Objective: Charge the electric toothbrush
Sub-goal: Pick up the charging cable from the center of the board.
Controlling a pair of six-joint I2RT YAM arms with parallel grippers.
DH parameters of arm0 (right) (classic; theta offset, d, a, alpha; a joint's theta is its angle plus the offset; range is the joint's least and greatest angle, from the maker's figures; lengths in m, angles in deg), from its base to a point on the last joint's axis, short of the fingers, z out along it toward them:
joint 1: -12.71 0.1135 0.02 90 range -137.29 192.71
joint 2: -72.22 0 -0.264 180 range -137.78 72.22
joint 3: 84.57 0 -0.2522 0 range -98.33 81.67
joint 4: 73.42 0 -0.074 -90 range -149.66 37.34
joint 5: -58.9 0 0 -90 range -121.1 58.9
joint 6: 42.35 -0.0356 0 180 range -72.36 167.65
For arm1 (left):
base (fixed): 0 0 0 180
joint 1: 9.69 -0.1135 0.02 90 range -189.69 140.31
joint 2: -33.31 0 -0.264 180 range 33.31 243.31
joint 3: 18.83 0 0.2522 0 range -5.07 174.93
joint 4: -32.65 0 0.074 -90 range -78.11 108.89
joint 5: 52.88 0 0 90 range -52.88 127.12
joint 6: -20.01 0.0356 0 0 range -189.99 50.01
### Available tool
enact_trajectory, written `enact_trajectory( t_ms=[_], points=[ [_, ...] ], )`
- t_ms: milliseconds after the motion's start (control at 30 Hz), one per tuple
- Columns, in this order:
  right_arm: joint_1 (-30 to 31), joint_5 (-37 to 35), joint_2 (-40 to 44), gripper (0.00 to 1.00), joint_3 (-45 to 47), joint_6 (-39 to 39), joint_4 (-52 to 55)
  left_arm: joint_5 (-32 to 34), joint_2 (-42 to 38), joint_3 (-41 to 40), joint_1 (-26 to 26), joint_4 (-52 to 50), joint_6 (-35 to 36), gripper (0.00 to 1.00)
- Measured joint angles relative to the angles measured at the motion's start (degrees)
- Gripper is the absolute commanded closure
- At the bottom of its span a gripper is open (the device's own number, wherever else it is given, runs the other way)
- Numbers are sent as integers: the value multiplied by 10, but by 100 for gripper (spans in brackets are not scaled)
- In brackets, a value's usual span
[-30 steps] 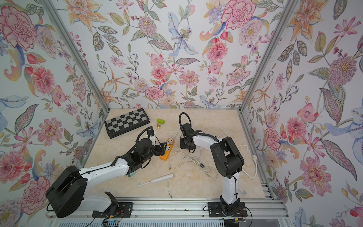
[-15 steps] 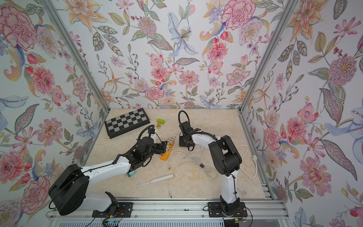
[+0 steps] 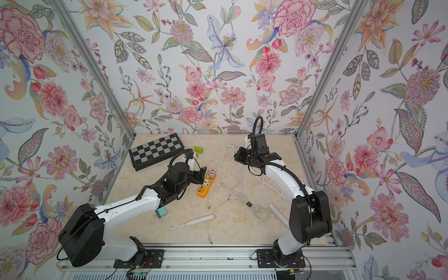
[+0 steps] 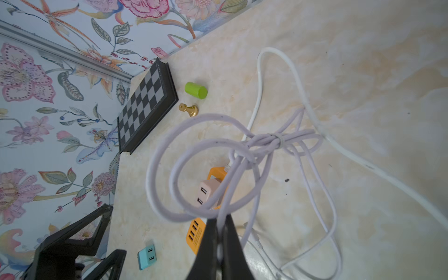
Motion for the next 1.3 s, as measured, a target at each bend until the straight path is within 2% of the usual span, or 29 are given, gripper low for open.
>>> enact_trajectory(
  t_ms=[300,600,867,1067,1167,1300],
  points=[
    [-48,104,78,100,-15,-56,-20,-9,0,25,0,5,58,25],
    [-52,148,123,100,-24,-83,-52,-81,25,45,0,44,68,34],
    [-51,163,151,100,-4,-138,-107,-138,73,42,10,128,51,37],
    [-50,163,157,100,22,-182,-146,-166,149,45,46,194,51,39],
    [-45,159,158,100,31,-198,-157,-182,187,55,55,215,51,46],
    [-33,143,165,100,36,-213,-164,-194,216,75,64,227,50,46]
  ],
)
